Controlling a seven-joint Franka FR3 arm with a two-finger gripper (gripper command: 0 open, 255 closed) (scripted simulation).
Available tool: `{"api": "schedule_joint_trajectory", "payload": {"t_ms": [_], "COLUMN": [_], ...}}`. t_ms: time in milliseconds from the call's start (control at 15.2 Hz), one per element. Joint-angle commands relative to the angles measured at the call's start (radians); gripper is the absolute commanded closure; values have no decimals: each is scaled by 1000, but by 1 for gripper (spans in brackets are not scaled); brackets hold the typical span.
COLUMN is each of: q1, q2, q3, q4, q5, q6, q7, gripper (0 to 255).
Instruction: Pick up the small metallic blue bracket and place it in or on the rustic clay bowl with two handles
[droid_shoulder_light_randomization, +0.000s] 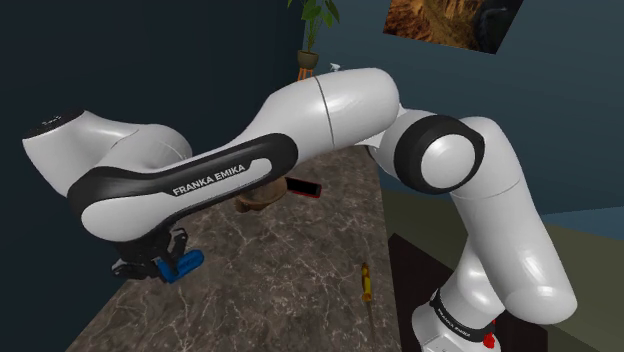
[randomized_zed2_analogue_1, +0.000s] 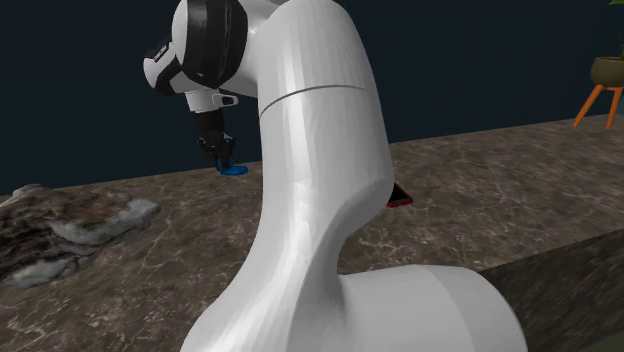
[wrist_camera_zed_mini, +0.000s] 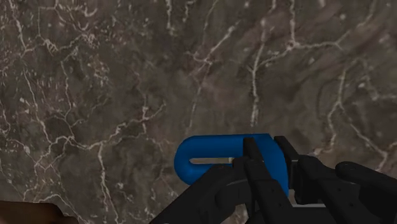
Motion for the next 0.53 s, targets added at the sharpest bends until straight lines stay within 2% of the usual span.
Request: {"api": "schedule_joint_trajectory", "payload": {"t_ms": [0,462], "q1": [0,6], "q2": [-11,-33], "q3": [2,8], "q4": [9,69], "q5": [3,13], "q6": [-19,-98], "q7": [-3,-13], "gripper": [255,255]}}
